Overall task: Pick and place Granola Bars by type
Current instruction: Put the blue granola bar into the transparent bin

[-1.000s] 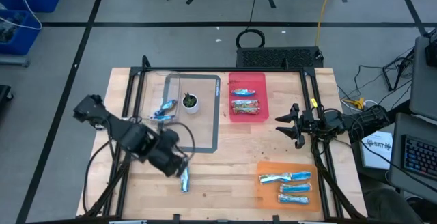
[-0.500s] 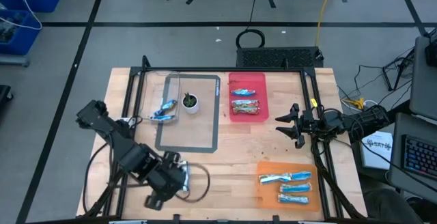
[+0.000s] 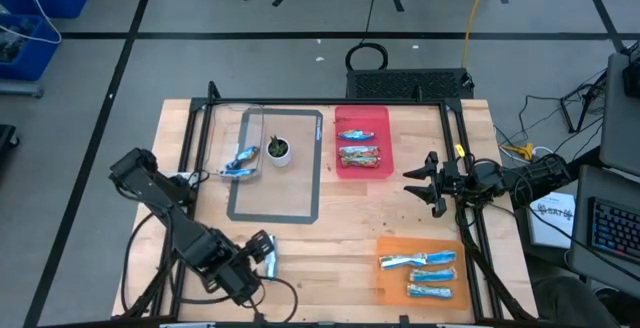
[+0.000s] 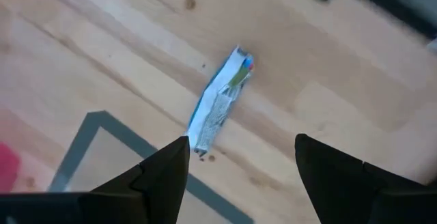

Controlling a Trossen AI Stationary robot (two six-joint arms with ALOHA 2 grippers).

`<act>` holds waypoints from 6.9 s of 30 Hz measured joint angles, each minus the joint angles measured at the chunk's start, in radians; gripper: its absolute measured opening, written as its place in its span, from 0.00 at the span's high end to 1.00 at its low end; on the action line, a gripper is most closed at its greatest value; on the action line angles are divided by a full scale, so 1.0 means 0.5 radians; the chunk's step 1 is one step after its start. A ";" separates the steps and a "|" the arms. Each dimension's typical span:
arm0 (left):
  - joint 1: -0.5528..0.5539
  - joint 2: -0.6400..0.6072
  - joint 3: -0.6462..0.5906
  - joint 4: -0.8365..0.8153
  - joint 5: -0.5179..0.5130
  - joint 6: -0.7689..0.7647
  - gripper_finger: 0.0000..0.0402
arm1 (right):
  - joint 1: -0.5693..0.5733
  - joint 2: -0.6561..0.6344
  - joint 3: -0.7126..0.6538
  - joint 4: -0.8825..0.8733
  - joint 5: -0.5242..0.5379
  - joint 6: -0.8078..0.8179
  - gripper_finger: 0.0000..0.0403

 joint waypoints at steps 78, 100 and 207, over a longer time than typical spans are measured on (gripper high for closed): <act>0.228 0.198 -1.110 1.426 0.232 1.208 0.68 | -0.001 0.000 0.000 -0.007 0.000 0.000 0.55; 0.303 0.204 -0.757 1.356 0.117 0.793 0.98 | 0.000 0.000 0.000 -0.007 0.000 -0.001 0.55; 3.017 -1.040 -1.850 1.326 -0.081 -0.708 0.99 | 0.000 0.000 0.000 -0.008 0.000 -0.001 0.55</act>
